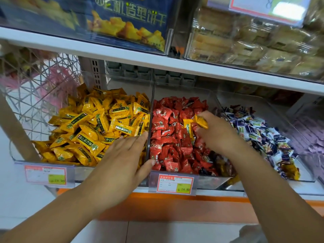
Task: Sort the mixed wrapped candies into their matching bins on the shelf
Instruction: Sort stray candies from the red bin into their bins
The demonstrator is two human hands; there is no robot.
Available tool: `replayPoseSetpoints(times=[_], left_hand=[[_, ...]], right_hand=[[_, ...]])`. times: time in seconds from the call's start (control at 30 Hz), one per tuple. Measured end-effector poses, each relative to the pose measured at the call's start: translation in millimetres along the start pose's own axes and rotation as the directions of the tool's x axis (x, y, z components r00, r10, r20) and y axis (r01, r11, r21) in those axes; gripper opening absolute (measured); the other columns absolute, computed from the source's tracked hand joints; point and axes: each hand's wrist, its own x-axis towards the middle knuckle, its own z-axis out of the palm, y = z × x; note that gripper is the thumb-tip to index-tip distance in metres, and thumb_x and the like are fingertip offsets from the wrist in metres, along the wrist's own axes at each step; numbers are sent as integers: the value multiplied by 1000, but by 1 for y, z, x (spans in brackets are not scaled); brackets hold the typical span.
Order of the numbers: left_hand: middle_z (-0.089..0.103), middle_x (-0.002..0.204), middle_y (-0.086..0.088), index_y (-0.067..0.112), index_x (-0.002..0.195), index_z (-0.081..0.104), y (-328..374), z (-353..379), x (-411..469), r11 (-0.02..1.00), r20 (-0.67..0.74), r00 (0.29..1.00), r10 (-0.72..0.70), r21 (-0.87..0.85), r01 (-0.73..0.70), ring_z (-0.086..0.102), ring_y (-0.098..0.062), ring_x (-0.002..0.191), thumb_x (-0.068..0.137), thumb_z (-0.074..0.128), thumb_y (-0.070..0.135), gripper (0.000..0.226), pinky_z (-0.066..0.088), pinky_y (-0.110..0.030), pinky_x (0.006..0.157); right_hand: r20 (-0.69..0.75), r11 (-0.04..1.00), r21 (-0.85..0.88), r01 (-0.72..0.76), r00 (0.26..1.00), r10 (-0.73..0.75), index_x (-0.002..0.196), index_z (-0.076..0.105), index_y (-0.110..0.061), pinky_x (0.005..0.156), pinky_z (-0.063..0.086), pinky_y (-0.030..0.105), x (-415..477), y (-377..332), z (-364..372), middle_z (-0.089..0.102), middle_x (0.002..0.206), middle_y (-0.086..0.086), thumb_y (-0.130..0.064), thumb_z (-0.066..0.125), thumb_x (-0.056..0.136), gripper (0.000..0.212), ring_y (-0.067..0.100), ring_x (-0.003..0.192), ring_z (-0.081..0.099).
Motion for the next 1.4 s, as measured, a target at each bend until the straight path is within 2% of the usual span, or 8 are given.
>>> replayPoseSetpoints(times=[0.3, 0.5, 0.63, 0.73, 0.9, 1.07, 1.23, 1.4], left_hand=[[28, 151, 16, 32, 153, 3, -3, -4, -3, 999, -3, 1000, 31, 17, -31, 12, -1, 136, 73, 2, 73, 90, -20, -5, 99], [21, 155, 16, 32, 153, 2, -3, -6, -5, 998, 21, 998, 57, 22, -58, 8, -2, 140, 73, 2, 72, 89, -24, -6, 98], [52, 138, 5, 19, 147, 36, -5, -8, -8, 993, 20, 997, 71, 91, -72, 29, -8, 127, 87, 25, 63, 75, 6, -28, 112], [64, 123, 3, 15, 137, 49, -8, -2, -7, 980, -35, 994, 101, 177, -93, 38, -12, 118, 91, 34, 56, 64, 25, -37, 104], [57, 134, 3, 17, 144, 41, -7, -5, -9, 994, 21, 997, 78, 79, -79, 38, -11, 125, 91, 30, 60, 69, 15, -33, 110], [61, 128, 2, 16, 139, 45, -10, 1, -7, 991, -29, 995, 94, 95, -91, 46, -12, 118, 90, 34, 58, 65, 27, -38, 106], [47, 143, 7, 23, 148, 33, -10, 4, -5, 995, -60, 993, 102, 9, -101, 40, -13, 132, 87, 25, 64, 74, 16, -29, 114], [52, 139, 2, 18, 145, 39, -10, 6, -6, 994, -64, 993, 100, 38, -98, 39, -13, 128, 88, 26, 62, 73, 11, -22, 113]], right_hand=[[-133, 992, -93, 84, 986, -96, 144, 41, -26, 92, 47, 36, 16, -6, 22, 61, 127, 10, -25, 55, 95, 50, 29, 110, 59], [80, 957, -57, 283, 957, -279, 133, 52, -33, 53, 37, 10, -1, -33, -1, 61, 107, -9, -19, 55, 95, 40, -3, 66, 51], [-112, 829, 242, 504, 863, -492, 136, 49, -36, 73, 41, 2, 3, -68, 21, 55, 109, -23, -18, 59, 94, 47, -13, 87, 54], [-28, 750, 382, 539, 818, -574, 141, 39, -43, 99, 38, 15, 9, -85, 39, 47, 135, -18, -27, 67, 89, 61, -5, 118, 47], [-43, 843, 285, 456, 885, -463, 129, 52, -42, 91, 36, 13, 13, -59, 27, 46, 133, -21, -29, 56, 96, 36, -3, 118, 45], [347, 896, -410, 169, 938, -18, 137, 46, -33, 90, 38, 22, 1, -10, -8, 49, 141, -3, -47, 61, 90, 52, 15, 121, 50], [534, 935, -342, 98, 839, 108, 153, -2, -34, 111, 30, 27, 1, 5, 20, 19, 160, 2, -53, 75, 75, 112, 20, 142, 28], [479, 980, -197, -29, 870, 122, 154, 5, -28, 104, 36, 25, 7, 16, 37, 17, 159, 6, -32, 76, 79, 104, 23, 138, 34]])
